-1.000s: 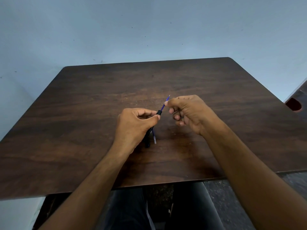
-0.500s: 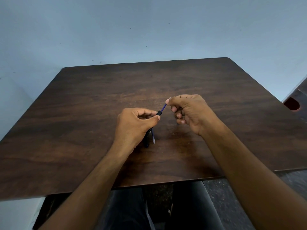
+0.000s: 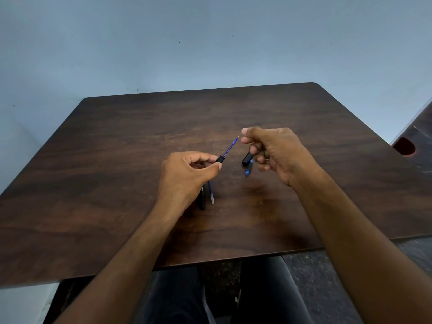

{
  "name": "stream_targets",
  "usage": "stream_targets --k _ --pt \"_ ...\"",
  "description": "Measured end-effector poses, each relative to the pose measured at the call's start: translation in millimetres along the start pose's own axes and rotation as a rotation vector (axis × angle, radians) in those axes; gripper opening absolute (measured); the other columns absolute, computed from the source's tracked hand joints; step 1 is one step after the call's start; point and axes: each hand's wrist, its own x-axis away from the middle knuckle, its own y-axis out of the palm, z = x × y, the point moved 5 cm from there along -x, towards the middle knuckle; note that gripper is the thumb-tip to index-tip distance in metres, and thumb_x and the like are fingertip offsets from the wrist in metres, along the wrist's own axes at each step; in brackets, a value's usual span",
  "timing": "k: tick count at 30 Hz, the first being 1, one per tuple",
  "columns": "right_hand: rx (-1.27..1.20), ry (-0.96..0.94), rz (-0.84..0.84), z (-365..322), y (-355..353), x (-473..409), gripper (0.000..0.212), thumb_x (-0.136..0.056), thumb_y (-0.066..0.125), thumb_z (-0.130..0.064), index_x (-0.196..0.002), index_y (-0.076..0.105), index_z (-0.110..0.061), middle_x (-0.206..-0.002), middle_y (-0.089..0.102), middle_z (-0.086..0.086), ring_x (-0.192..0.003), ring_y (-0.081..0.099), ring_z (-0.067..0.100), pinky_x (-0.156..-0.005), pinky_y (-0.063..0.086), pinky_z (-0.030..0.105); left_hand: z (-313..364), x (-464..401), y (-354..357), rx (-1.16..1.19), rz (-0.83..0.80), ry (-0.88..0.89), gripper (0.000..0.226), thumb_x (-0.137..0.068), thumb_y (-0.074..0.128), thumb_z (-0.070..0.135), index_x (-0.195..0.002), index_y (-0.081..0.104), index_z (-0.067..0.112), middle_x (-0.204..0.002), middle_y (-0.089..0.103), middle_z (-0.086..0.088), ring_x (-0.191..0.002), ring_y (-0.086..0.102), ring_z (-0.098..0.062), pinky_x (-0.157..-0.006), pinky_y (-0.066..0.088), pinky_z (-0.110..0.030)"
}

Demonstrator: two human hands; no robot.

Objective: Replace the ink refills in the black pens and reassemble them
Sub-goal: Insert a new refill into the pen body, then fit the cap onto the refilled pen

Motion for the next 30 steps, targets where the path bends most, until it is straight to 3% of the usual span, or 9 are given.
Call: stream_targets --k 4,9,12,15,18,25,30 --pt "0.174 -0.005 0.127 4.3 -16.7 -6.2 0.020 -0.084 0.074 -0.018 -0.074 0.070 -0.002 -0.058 0.057 0.006 -0.042 0.041 0.015 -0.038 0.030 0.022 1.3 -2.8 -0.2 -0.053 -0.001 0.058 0.015 -0.075 0.085 0.024 -0.083 0.080 0.036 -0.071 0.074 0.017 -0.059 0.060 0.001 -0.057 0.046 -0.013" --pt "0.496 0.053 0.182 15.6 -21.0 -12.4 0.037 -0.079 0.080 -0.018 -0.083 0.066 0.016 -0.069 0.062 0.019 -0.051 0.046 0.026 -0.049 0.042 0.034 5.2 -5.5 2.7 -0.170 -0.004 0.133 0.018 -0.077 0.084 0.025 -0.084 0.078 0.040 -0.073 0.070 0.022 -0.067 0.063 -0.002 -0.059 0.046 -0.009" --pt "0.670 0.093 0.173 17.8 -16.6 -16.1 0.038 -0.079 0.084 -0.030 -0.076 0.067 0.005 -0.082 0.071 0.019 -0.041 0.047 0.023 -0.047 0.043 0.030 6.1 -6.4 4.1 -0.194 0.003 0.148 0.016 -0.078 0.084 0.024 -0.089 0.080 0.034 -0.076 0.070 0.018 -0.071 0.064 -0.003 -0.060 0.044 -0.006" --pt "0.770 0.113 0.153 18.0 -11.7 -20.1 0.041 -0.075 0.087 -0.037 -0.078 0.069 0.000 -0.083 0.072 0.015 -0.046 0.052 0.022 -0.054 0.050 0.033 6.6 -7.7 3.9 -0.202 0.007 0.156 0.016 -0.079 0.084 0.023 -0.091 0.080 0.031 -0.079 0.071 0.016 -0.071 0.066 -0.006 -0.061 0.044 -0.006" --pt "0.808 0.141 0.134 19.1 -8.5 -21.4 0.039 -0.074 0.088 -0.037 -0.080 0.072 -0.002 -0.073 0.069 0.009 -0.045 0.054 0.019 -0.057 0.054 0.034 7.0 -8.5 3.2 -0.218 0.010 0.172 0.016 -0.079 0.084 0.022 -0.093 0.081 0.030 -0.081 0.072 0.016 -0.072 0.067 -0.005 -0.062 0.045 -0.006" --pt "0.811 0.200 0.134 20.7 -7.5 -22.7 0.033 -0.077 0.087 -0.031 -0.068 0.069 -0.005 -0.062 0.067 0.007 -0.035 0.058 0.021 -0.039 0.052 0.026 5.4 -10.1 3.9 -0.213 0.006 0.180 0.017 -0.077 0.085 0.023 -0.093 0.081 0.028 -0.083 0.072 0.017 -0.077 0.066 0.002 -0.066 0.044 -0.004" --pt "0.658 0.248 0.121 24.3 -10.5 -23.5 0.022 -0.082 0.080 -0.018 -0.073 0.070 0.000 -0.060 0.062 0.008 -0.042 0.054 0.021 -0.042 0.048 0.027 4.6 -10.4 4.9 -0.226 -0.005 0.180 0.016 -0.078 0.084 0.025 -0.092 0.080 0.032 -0.084 0.072 0.018 -0.078 0.066 0.002 -0.068 0.047 -0.006"
